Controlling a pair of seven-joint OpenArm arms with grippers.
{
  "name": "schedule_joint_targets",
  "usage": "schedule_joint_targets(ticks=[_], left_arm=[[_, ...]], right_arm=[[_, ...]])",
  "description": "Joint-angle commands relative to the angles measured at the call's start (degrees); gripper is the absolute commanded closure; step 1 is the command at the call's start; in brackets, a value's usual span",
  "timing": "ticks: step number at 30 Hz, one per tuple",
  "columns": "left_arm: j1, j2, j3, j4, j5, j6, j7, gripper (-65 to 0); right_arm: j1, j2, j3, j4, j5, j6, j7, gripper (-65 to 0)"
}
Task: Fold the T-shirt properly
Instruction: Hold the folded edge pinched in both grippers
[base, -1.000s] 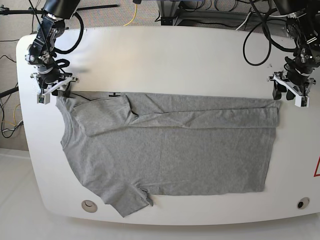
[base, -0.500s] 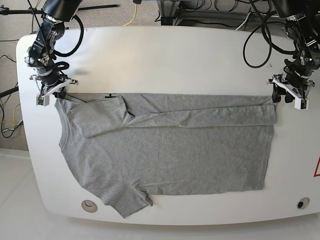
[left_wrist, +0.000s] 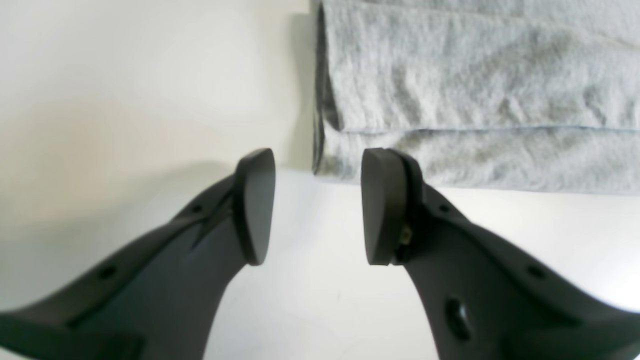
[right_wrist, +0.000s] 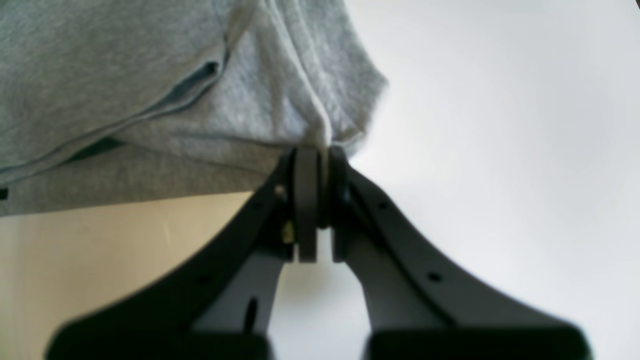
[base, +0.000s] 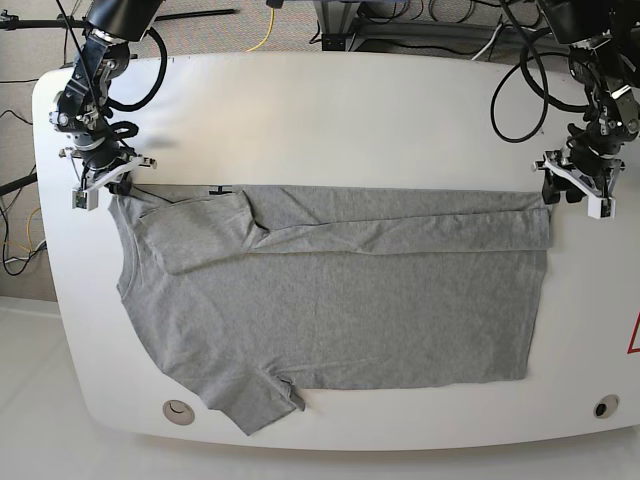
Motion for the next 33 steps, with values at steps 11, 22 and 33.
schedule_joint_targets(ticks=[11, 22, 33], left_arm=[[-1.6, -0.4, -0.4, -2.6, -0.5, 0.0, -1.2, -27.3], [-1.3, 0.2, -0.1, -4.2, -0.4, 0.5, -1.8, -26.3], [-1.2, 0.5, 0.1, -4.3, -0.6, 0.8, -2.0, -25.5]], right_arm=[[0.4, 0.8, 0.2, 0.8, 0.0, 0.2, 0.7, 0.0], [0.4, 0.8, 0.1, 0.9, -0.2, 0.3, 0.6, 0.0], [0.4, 0.7, 0.0, 0.9, -0.4, 0.2, 0.5, 0.0]])
